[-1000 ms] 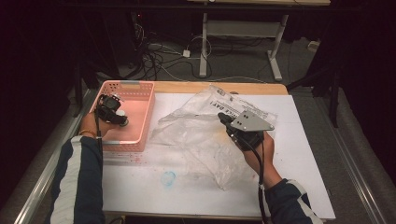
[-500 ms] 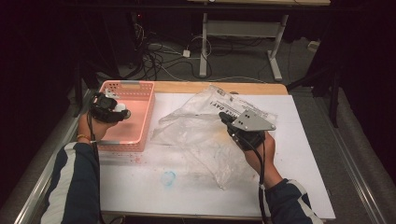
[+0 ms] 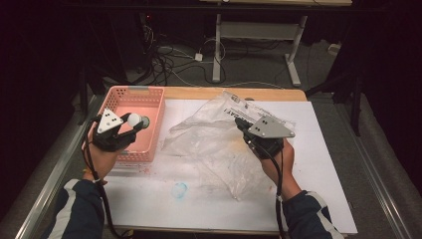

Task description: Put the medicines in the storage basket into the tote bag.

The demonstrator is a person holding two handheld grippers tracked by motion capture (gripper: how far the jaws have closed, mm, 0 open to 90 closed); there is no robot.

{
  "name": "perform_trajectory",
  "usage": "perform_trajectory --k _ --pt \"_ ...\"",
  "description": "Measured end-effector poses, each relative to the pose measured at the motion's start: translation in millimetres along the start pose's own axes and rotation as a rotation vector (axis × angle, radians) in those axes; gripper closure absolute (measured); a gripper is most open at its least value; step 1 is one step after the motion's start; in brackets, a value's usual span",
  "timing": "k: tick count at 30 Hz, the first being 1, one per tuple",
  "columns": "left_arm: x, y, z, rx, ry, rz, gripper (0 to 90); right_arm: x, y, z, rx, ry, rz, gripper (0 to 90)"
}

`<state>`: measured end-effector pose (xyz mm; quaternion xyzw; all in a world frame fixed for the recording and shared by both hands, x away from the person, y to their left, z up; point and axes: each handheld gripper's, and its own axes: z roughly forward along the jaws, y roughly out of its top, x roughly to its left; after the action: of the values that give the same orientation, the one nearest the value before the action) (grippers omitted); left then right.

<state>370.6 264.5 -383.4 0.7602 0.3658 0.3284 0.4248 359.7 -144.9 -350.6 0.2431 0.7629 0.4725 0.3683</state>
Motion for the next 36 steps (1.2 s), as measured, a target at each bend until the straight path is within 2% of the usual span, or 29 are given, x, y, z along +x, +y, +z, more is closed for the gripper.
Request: perform_trajectory --k 3,4,6,7,9,13,16,19,21,23,24,26,28,31,34,36 --pt "-18.8 -3.3 -10.9 -0.069 -0.025 0.006 48.4 -0.4 -0.1 -0.2 0.006 -0.008 0.003 90.0" --pt "-24.4 -4.0 -12.9 -0.081 -0.043 0.005 48.4 -0.8 -0.2 0.0 0.011 -0.009 0.010 90.0" --pt "-37.2 -4.9 -15.4 -0.092 -0.048 0.030 48.3 -1.2 -0.2 0.3 0.017 -0.010 0.016 90.0" --pt "-43.1 -5.3 -15.7 -0.090 -0.072 0.032 48.4 -1.1 -0.1 0.2 0.018 -0.011 0.015 90.0" --pt "-55.2 -4.7 -16.7 -0.090 -0.075 0.083 48.3 -1.1 0.3 0.3 0.021 -0.017 0.014 90.0" --pt "-77.3 -1.5 -20.4 -0.082 -0.136 0.121 48.3 -2.5 -0.7 0.5 0.027 -0.024 0.022 90.0" --pt "-91.7 0.2 -17.6 -0.088 -0.188 0.122 48.3 -3.3 -2.0 2.2 0.038 -0.023 0.026 90.0" --pt "-112.6 3.4 -9.3 -0.079 -0.223 0.179 48.3 -2.4 -3.9 5.8 0.049 -0.009 0.038 90.0" --pt "-126.8 5.2 -1.7 -0.070 -0.265 0.207 48.3 -1.0 -4.1 7.4 0.054 -0.004 0.033 90.0" --pt "-141.1 7.6 9.2 -0.054 -0.281 0.257 48.3 -0.1 -4.0 8.2 0.054 -0.001 0.030 90.0" --pt "-146.4 8.7 15.9 -0.049 -0.295 0.267 48.3 0.1 -4.1 8.8 0.056 0.001 0.030 90.0" --pt "-154.7 9.9 32.5 -0.034 -0.333 0.253 48.2 0.6 -4.9 10.2 0.059 0.012 0.031 90.0" --pt "-163.0 10.0 50.7 -0.017 -0.351 0.254 48.3 1.0 -5.5 11.2 0.063 0.021 0.034 90.0" --pt "-176.5 10.4 78.0 0.022 -0.348 0.287 48.2 0.8 -5.6 11.0 0.061 0.026 0.034 90.0" --pt "-185.2 10.7 102.1 0.042 -0.357 0.270 48.2 0.7 -5.8 10.4 0.057 0.035 0.044 90.0" --pt "-190.3 11.2 115.1 0.061 -0.348 0.280 48.1 0.8 -6.4 10.7 0.058 0.041 0.044 90.0"
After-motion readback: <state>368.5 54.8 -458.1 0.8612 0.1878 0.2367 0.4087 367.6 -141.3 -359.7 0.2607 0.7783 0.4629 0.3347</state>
